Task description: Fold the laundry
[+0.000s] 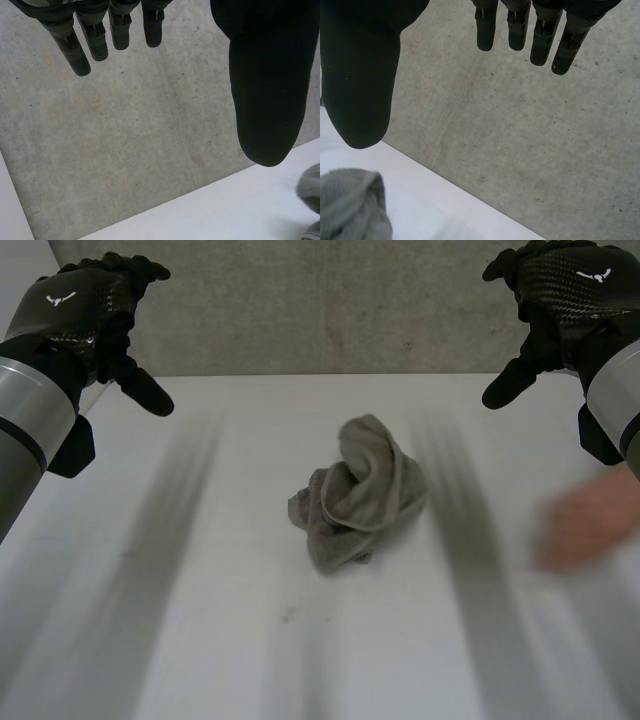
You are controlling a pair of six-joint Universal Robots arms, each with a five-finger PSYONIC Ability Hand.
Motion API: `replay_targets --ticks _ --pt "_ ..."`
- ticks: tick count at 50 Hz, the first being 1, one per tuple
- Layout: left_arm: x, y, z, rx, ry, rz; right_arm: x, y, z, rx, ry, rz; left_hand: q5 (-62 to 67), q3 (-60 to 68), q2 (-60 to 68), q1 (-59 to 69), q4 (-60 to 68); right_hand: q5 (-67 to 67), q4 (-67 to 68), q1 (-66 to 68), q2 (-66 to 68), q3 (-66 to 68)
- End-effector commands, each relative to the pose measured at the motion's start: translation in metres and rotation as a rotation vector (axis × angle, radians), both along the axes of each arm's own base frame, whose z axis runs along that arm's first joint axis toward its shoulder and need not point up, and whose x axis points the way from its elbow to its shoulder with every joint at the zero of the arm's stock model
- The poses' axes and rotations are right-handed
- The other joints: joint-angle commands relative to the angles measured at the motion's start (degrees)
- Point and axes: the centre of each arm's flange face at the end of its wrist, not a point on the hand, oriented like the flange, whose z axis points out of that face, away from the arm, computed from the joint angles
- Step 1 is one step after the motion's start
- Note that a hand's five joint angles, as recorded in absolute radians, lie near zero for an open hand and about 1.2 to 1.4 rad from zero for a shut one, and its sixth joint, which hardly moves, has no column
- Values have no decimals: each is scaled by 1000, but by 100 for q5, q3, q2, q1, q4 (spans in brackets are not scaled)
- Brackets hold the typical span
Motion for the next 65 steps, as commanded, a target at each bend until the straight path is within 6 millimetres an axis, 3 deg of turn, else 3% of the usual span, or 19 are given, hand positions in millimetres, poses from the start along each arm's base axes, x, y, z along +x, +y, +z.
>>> replay_targets --ticks 1,12,17,22,29,36,45,46,47,49,50,52,53,55,56,57,58,60,65 --pt "-1 -3 -5 13 -9 -2 0 1 0 1 3 3 -157 48 59 -25 -9 -280 -323 -199 -288 -189" --pt "-12 -18 -38 109 -54 -48 12 -11 -32 29 208 38 -136 69 81 -4 13 -280 -323 -199 -288 -189" --pt "-17 -23 -56 156 -73 -54 41 -4 -85 65 489 164 -119 86 98 13 29 -280 -323 -199 -288 -189" --pt "-21 -29 -70 187 -85 -58 51 -8 -121 124 576 203 -102 103 114 30 46 -280 -323 -199 -288 -189" --pt "-28 -44 -98 172 -85 -65 63 -17 -156 287 414 202 -52 153 165 80 96 -280 -323 -199 -288 -189" --pt "-34 -54 -123 166 -104 -74 78 -27 -180 489 -65 137 -18 187 198 114 130 -280 -323 -199 -288 -189" --pt "-34 -52 -127 174 -111 -76 100 -32 -218 467 -26 109 -35 170 182 97 113 132 89 213 124 223" --pt "-34 -51 -127 175 -112 -78 98 -36 -225 452 15 74 -35 170 182 97 113 1847 1805 1928 1839 1938" --pt "-34 -51 -127 175 -112 -78 98 -36 -225 452 15 73 -35 170 182 97 113 1864 1822 1946 1856 1956" --pt "-34 -51 -129 181 -114 -78 97 -43 -215 373 31 14 -35 170 182 97 113 6698 6656 6780 6690 6790" --pt "-34 -51 -129 181 -114 -78 97 -43 -215 373 31 14 -35 170 182 97 113 6720 6677 6801 6712 6811" --pt "-34 -51 -129 179 -113 -78 96 -46 -173 255 -47 7 -35 170 182 97 113 6720 6677 6801 6712 6811" --pt "-34 -51 -129 179 -113 -78 96 -46 -173 255 -48 7 -35 170 182 97 113 6720 6677 6801 6712 6811" --pt "-34 -50 -130 180 -114 -79 93 -37 -113 131 -119 52 -35 170 182 97 113 6720 6677 6801 6712 6811" --pt "-35 -50 -130 180 -114 -82 93 -37 -113 130 -120 53 -35 170 182 97 113 6720 6677 6801 6712 6811" --pt "-37 -50 -131 177 -113 -87 90 -32 -86 78 -149 80 -35 170 182 97 113 6720 6677 6801 6712 6811" --pt "-37 -50 -131 177 -113 -87 90 -32 -86 77 -149 81 -35 170 182 97 113 6720 6677 6801 6712 6811" --pt "-45 -50 -133 153 -104 -114 88 -16 -47 -4 -127 166 -51 154 165 80 97 6720 6677 6801 6712 6811" --pt "-56 -55 -135 100 -76 -168 84 8 -26 -22 7 269 -68 137 148 63 80 6720 6677 6801 6712 6811"
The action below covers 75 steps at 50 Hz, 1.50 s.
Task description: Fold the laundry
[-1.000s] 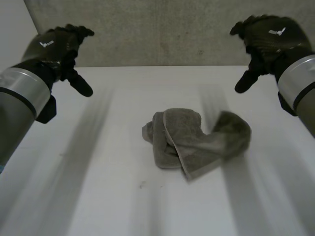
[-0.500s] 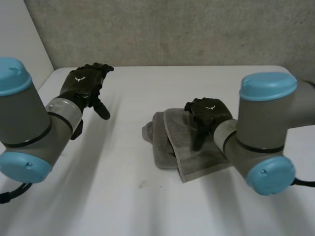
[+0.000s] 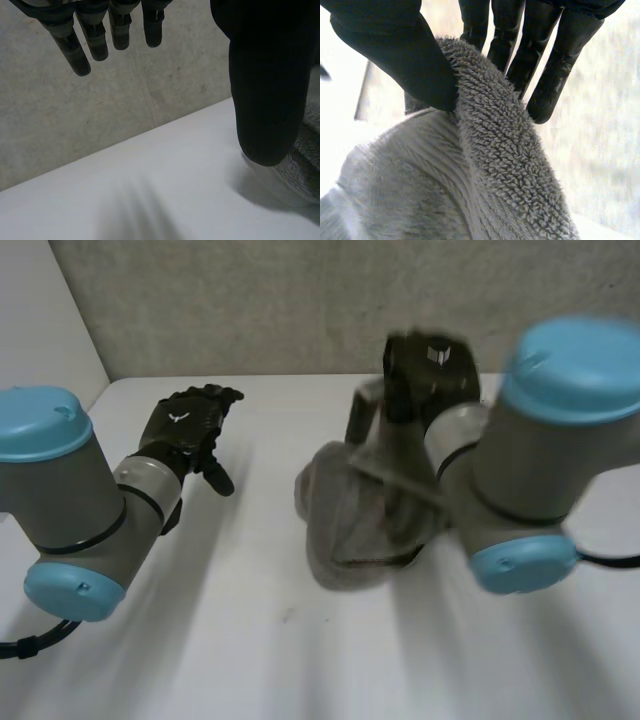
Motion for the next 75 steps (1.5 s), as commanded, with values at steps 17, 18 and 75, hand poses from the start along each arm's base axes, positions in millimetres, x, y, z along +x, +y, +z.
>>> replay_targets --ticks 17,18,75 --pt "-60 -8 -43 21 90 -339 -26 88 67 -61 311 340 -36 158 167 97 114 1474 1198 2503 1275 1260" --pt "-64 -4 -51 57 103 -392 -28 90 70 -76 313 343 -20 174 183 113 131 1474 1198 2503 1275 1260" --pt "-2 132 -64 232 -63 -138 2 12 -59 138 504 353 2840 3034 3043 2973 2990 1474 1198 2503 1275 1260"
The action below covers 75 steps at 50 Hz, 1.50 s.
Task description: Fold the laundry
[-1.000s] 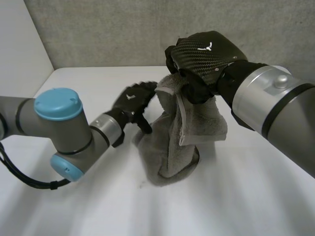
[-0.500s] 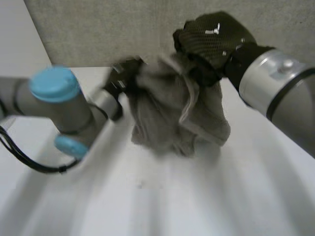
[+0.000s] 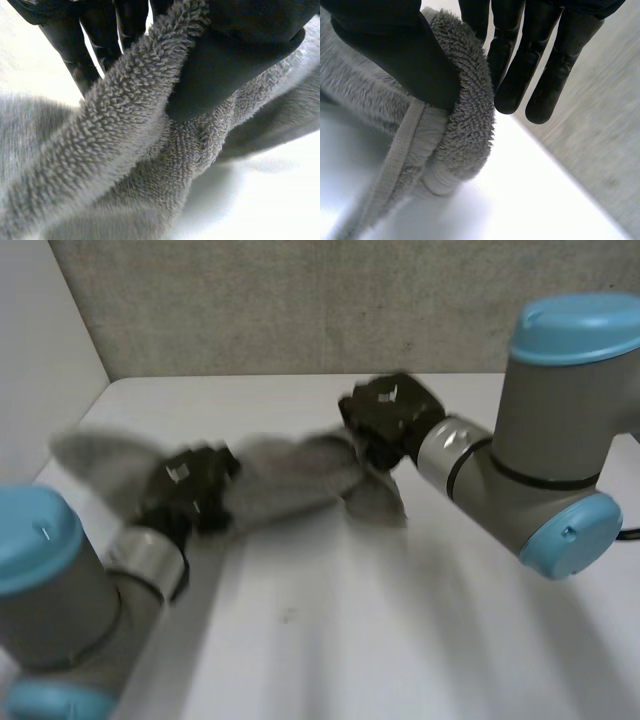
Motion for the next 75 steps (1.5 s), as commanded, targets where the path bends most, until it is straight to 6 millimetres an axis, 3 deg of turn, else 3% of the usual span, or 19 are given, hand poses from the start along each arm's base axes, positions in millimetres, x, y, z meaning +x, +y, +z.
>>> replay_targets --ticks 1,3,5,12,17,22,34,43,47,55,57,66,68,69,71,72,73,74,75 --pt "-13 59 -38 152 -154 -152 -7 10 -35 113 96 3 -2865 -2930 -2898 -2635 -2933 1374 1169 2503 1241 1209" --pt "-15 68 -36 187 -186 -180 -8 12 -38 116 110 7 -5361 -5426 -5394 -5131 -5429 1374 1169 2503 1241 1209" --pt "-17 68 -32 188 -187 -183 -10 14 -40 118 125 7 -5688 -5753 -5721 -5457 -5756 1374 1169 2503 1241 1209" --pt "-15 40 0 114 -138 -121 -24 30 -35 113 157 20 -5691 -5756 -5724 -5461 -5760 1374 1169 2503 1241 1209" --pt "17 -18 29 32 -81 40 -29 40 -27 68 147 49 -5607 -5672 -5640 -5377 -5676 1374 1169 2503 1241 1209" --pt "17 -37 36 10 -52 -11 -30 52 -5 -36 109 113 -5523 -5588 -5556 -5293 -5592 1374 1169 2503 1241 1209" --pt "9 -54 -3 203 -87 -121 -37 76 39 -211 17 182 -5405 -5470 -5438 -5175 -5474 1374 1169 2503 1241 1209" --pt "5 -35 -23 436 -118 -247 -39 84 60 -320 -22 195 -5204 -5269 -5237 -4973 -5272 1374 1169 2503 1241 1209" --pt "5 -27 -24 474 -153 -290 -39 83 60 -334 -11 195 -4547 -4612 -4580 -4317 -4616 1374 1169 2503 1241 1209" --pt "6 -28 -18 420 -236 -315 -37 76 59 -379 34 181 -90 -155 -123 141 -158 1374 1169 2503 1241 1209" --pt "5 -38 -9 365 -240 -283 -35 73 58 -386 44 180 1150 1086 1118 1381 1082 1374 1169 2503 1241 1209" --pt "0 -96 42 5 -207 -95 -12 21 47 -417 90 85 1153 1088 1120 1383 1084 1374 1169 2503 1241 1209" --pt "-5 -121 83 -204 -144 -39 -6 7 52 -459 87 56 1153 1088 1120 1383 1084 1374 1169 2503 1241 1209" --pt "-6 -121 83 -205 -143 -39 -6 7 52 -459 87 56 1153 1088 1120 1383 1084 1374 1169 2503 1241 1209" --pt "-10 -138 130 -392 -69 0 7 -18 78 -602 35 -25 1153 1088 1120 1383 1084 1374 1169 2503 1241 1209" --pt "-10 -139 130 -393 -69 0 7 -18 78 -603 35 -26 1153 1088 1120 1383 1084 1374 1169 2503 1241 1209" --pt "-11 -143 153 -469 -38 17 10 -27 96 -674 -20 -75 1153 1088 1120 1383 1084 1374 1169 2503 1241 1209" --pt "-11 -143 153 -470 -37 17 11 -32 112 -733 -72 -121 1153 1088 1120 1383 1084 1374 1169 2503 1241 1209" --pt "-11 -144 172 -531 -11 41 11 -32 112 -733 -72 -121 1153 1088 1120 1383 1084 1374 1169 2503 1241 1209"
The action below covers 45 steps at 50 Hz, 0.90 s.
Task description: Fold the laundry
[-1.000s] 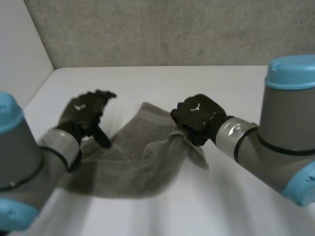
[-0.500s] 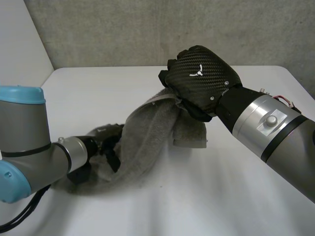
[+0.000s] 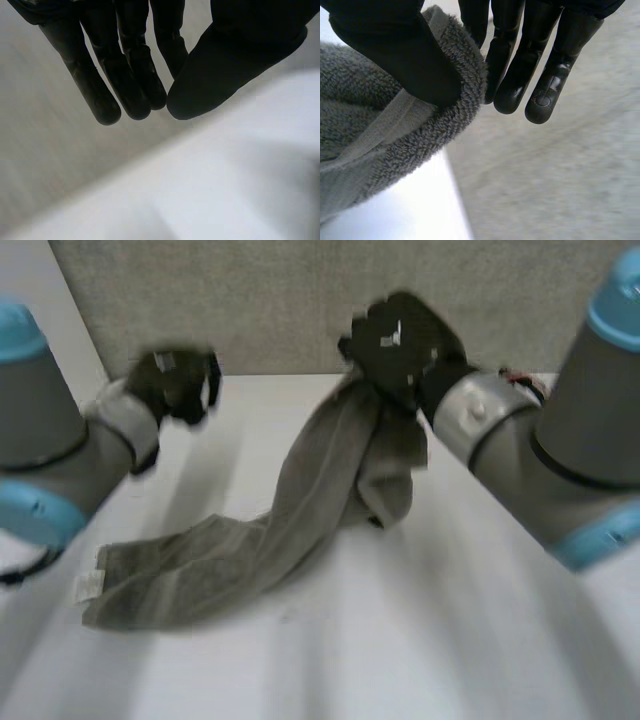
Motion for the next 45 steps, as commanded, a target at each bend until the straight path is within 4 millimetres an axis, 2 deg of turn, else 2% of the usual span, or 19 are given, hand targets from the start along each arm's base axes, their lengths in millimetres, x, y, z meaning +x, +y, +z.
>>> replay_targets --ticks 1,3,4,5,6,7,8,9,10,12,13,15,16,17,18,20,33,37,45 --pt "-3 -22 99 -361 161 60 14 -36 59 -261 -206 -120 1160 1081 1073 1306 1077 1351 1156 2503 1241 1209" --pt "-4 -20 104 -368 172 59 13 -35 58 -259 -207 -121 1160 1081 1073 1306 1077 1351 1156 2503 1241 1209" --pt "-8 -17 102 -351 182 44 14 -33 54 -244 -198 -110 463 383 376 609 380 1351 1156 2503 1241 1209" --pt "-8 -17 102 -351 182 44 14 -33 54 -244 -198 -110 456 377 369 602 373 1351 1156 2503 1241 1209" --pt "-10 -14 95 -317 190 31 15 -29 49 -228 -183 -94 -2941 -3021 -3029 -2795 -3024 1351 1156 2503 1241 1209" --pt "-10 -14 95 -316 190 31 15 -22 41 -206 -162 -72 -2975 -3055 -3063 -2829 -3058 1351 1156 2503 1241 1209" --pt "-11 -11 80 -255 189 21 15 -22 40 -205 -162 -72 -5424 -5503 -5511 -5277 -5507 1351 1156 2503 1241 1209" --pt "-11 -10 63 -193 188 10 13 -14 37 -194 -152 -55 -5798 -5877 -5885 -5652 -5881 1351 1156 2503 1241 1209" --pt "-11 -10 63 -193 188 10 13 -14 37 -193 -152 -55 -5802 -5881 -5889 -5655 -5885 1351 1156 2503 1241 1209" --pt "-11 -9 30 -80 187 -20 7 4 40 -191 -144 -22 -5734 -5814 -5822 -5588 -5818 1351 1156 2503 1241 1209" --pt "-11 -9 30 -79 187 -21 7 4 41 -191 -144 -22 -5734 -5814 -5822 -5588 -5817 1351 1156 2503 1241 1209" --pt "-10 -11 1 18 191 -51 4 13 38 -180 -131 5 -5667 -5747 -5755 -5521 -5750 1351 1156 2503 1241 1209" --pt "-10 -11 1 19 191 -51 4 13 38 -179 -131 5 -5667 -5746 -5754 -5521 -5750 1351 1156 2503 1241 1209" --pt "-8 -14 -14 72 201 -66 4 15 34 -168 -121 13 -5600 -5680 -5688 -5454 -5684 1351 1156 2503 1241 1209" --pt "-8 -14 -15 73 201 -66 4 15 34 -168 -121 13 -5600 -5679 -5687 -5454 -5683 1351 1156 2503 1241 1209" --pt "-8 -16 -37 169 236 -101 1 20 32 -156 -108 25 -5583 -5663 -5670 -5437 -5666 1351 1156 2503 1241 1209" --pt "-22 -15 -98 356 253 -186 -15 51 61 -221 -126 96 -5096 -5176 -5183 -4950 -5179 1351 1156 2503 1241 1209" --pt "-25 -15 -115 393 243 -188 -17 55 66 -229 -131 96 -3920 -3999 -4007 -3773 -4003 1351 1156 2503 1241 1209" --pt "-25 -15 -136 439 230 -181 -19 59 70 -231 -133 96 -2876 -2956 -2963 -2730 -2959 1351 1156 2503 1241 1209"
